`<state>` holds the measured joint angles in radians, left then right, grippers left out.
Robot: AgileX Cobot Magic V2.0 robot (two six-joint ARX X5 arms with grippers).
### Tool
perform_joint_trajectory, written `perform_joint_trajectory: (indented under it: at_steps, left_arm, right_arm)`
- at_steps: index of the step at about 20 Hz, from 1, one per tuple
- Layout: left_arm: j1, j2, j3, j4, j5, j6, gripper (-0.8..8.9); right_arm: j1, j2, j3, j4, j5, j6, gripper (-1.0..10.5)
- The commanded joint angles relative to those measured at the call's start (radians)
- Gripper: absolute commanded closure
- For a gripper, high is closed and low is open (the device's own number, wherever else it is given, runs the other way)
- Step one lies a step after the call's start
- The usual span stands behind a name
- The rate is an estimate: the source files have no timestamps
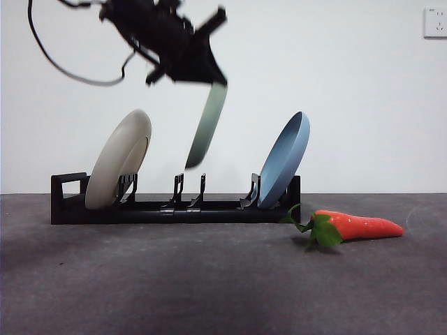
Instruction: Take the green plate from the plate rack,put the plate on the table,take the carrot from the table,put the carrot in the plate
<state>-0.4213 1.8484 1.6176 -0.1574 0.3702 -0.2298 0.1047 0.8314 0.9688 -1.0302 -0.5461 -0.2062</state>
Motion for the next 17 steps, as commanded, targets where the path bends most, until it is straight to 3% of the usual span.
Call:
perform_joint_trajectory:
  at_steps: [1,4,8,13,17]
  left_arm:
    - [0.001,-0.024,0.057,-0.046,0.017,0.005,8.21]
    - [-0.009,-0.057,0.096,-0.095,0.086,0.046,8.2]
    - [-0.071,-0.175,0.103,-0.262,0.052,0.231,8.2]
    - [-0.208,-0.333,0.103,-0.607,-0.244,0.513,8.19]
    - [-0.292,-0.368,0.103,-0.78,-0.361,0.56,8.19]
  right_arm:
    - [0.002,0.0,0.002,0.008,0.002,-0.002,3.8]
    - [0.002,0.0,0.002,0.011,0.002,-0.002,3.8]
    - [0.002,0.0,0.002,0.024,0.002,-0.005,3.8]
    - [0.002,0.0,0.002,0.034,0.002,-0.003,3.8]
    - [0.002,0.0,0.002,0.037,0.002,-0.003,3.8]
